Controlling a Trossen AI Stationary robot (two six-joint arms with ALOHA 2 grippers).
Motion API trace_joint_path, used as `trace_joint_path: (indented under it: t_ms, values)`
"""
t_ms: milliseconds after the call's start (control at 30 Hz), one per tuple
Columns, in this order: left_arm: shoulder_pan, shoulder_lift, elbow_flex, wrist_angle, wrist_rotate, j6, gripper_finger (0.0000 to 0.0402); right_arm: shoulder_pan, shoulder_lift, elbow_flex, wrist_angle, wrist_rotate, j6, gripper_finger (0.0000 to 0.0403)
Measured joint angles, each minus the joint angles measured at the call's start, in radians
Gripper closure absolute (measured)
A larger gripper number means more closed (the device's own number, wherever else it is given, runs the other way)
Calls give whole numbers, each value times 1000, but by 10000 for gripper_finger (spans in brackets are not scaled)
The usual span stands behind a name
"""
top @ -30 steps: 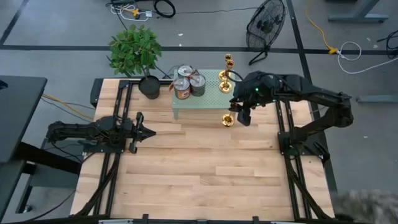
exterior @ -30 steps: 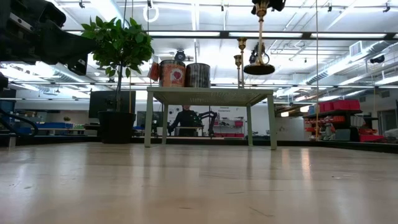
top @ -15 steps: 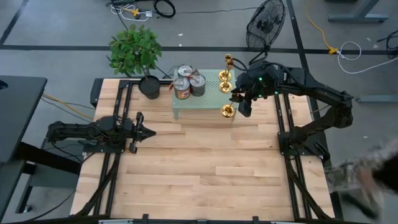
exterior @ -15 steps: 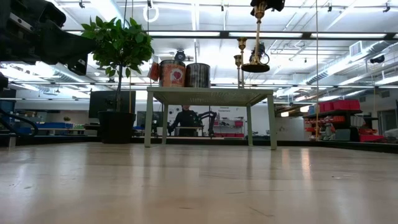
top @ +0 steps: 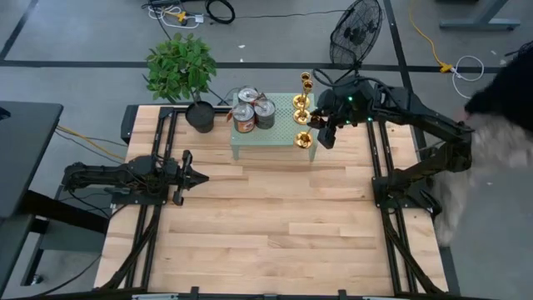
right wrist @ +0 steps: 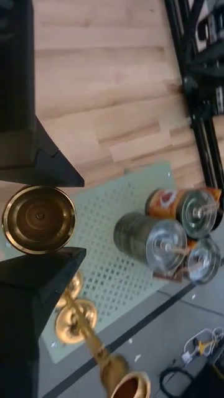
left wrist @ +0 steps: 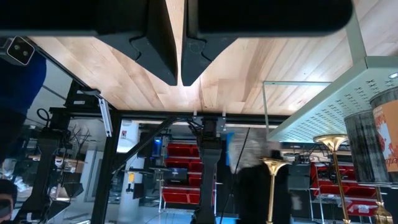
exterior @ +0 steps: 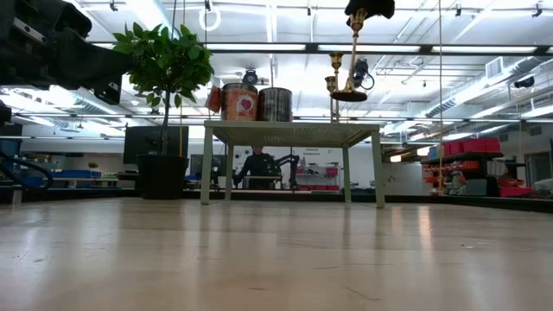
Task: Pick & Place candle stick holders
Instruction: Put the gold candle holder on the shelf
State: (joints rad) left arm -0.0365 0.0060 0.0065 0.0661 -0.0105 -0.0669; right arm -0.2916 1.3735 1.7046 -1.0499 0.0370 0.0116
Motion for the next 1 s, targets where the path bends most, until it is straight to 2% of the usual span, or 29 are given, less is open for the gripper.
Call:
trace_joint_path:
  t_ms: [533,867,1000]
  values:
    - [0,0,0,0,0,0,371,-49,2,0,4,-3,78,259]
    - [0,0,0,0,0,0,371,-65,95,4,12,6,189,259]
    - [0,0,0,0,0,0,371,-66,135,65,-10,7,191,259]
